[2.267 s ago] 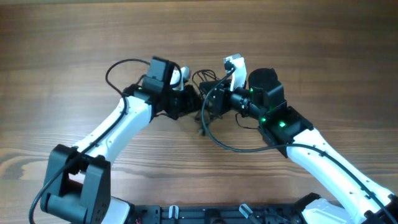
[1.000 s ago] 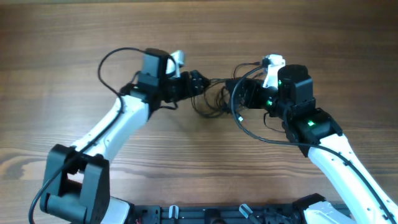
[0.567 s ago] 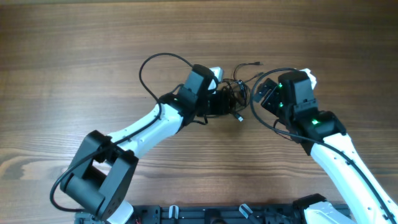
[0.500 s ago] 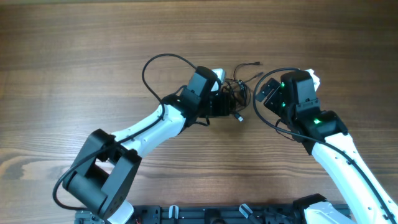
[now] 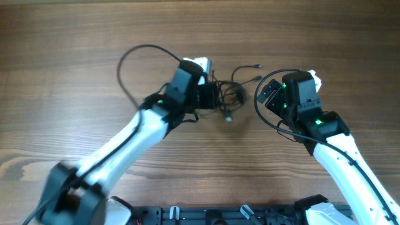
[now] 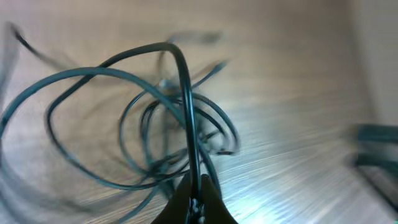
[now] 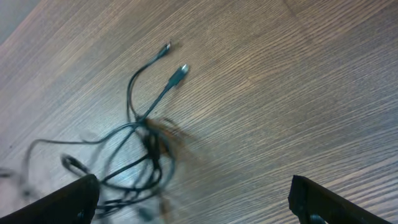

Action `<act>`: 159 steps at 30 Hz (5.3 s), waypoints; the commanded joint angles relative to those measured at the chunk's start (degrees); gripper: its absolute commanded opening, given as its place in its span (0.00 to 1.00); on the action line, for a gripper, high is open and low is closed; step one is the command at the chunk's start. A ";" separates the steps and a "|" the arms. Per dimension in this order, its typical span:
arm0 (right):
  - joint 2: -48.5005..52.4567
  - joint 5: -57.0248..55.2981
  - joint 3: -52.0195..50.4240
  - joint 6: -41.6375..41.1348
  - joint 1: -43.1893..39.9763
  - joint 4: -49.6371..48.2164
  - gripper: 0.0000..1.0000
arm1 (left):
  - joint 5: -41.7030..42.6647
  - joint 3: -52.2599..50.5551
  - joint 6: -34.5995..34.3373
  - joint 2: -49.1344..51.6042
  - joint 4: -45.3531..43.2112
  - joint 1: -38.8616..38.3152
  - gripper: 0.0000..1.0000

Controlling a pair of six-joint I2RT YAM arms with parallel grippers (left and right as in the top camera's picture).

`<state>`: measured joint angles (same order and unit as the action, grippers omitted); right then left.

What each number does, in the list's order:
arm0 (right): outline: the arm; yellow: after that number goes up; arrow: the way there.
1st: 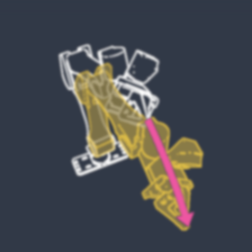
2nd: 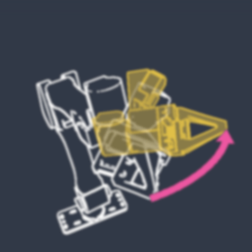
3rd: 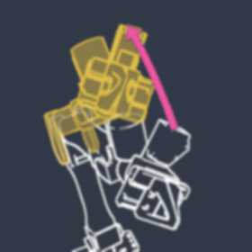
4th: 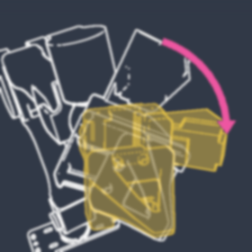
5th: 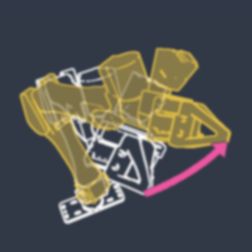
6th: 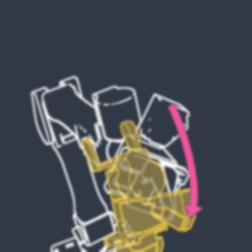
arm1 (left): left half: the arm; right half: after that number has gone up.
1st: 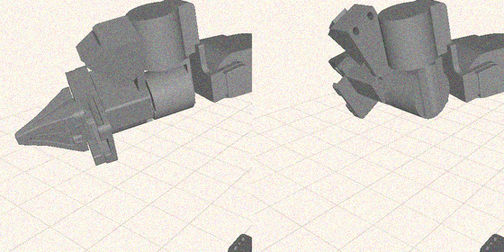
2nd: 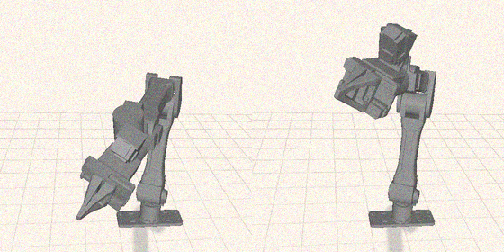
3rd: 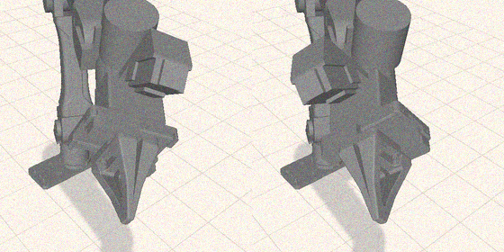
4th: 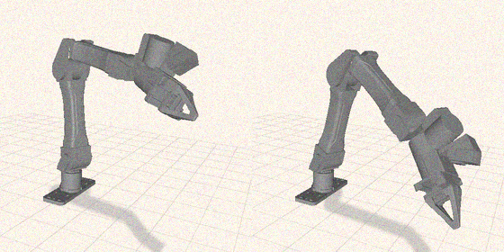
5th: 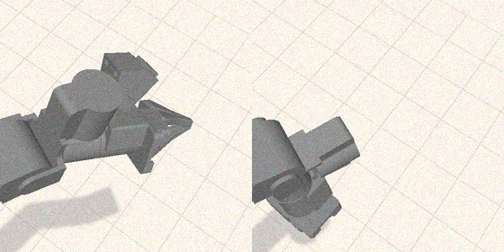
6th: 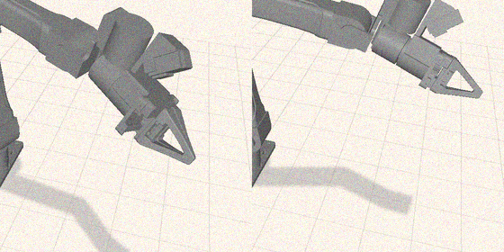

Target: Untangle cables

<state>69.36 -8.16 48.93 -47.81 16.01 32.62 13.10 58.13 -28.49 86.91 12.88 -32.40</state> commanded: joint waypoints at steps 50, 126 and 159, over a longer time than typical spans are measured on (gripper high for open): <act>-0.52 0.28 0.94 -0.61 -0.13 0.04 1.00 | 9.70 9.27 -0.22 -0.07 21.66 16.20 0.04; 9.16 6.03 0.90 13.33 -27.30 6.67 0.04 | 57.83 9.40 -0.48 -2.19 7.10 73.57 0.04; 27.85 29.09 0.85 45.92 19.63 -53.31 1.00 | 61.72 9.40 -29.59 -2.23 -36.30 36.74 0.04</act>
<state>92.82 25.76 49.80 -3.90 33.82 -16.38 78.39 67.00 -46.72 85.47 -22.11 4.23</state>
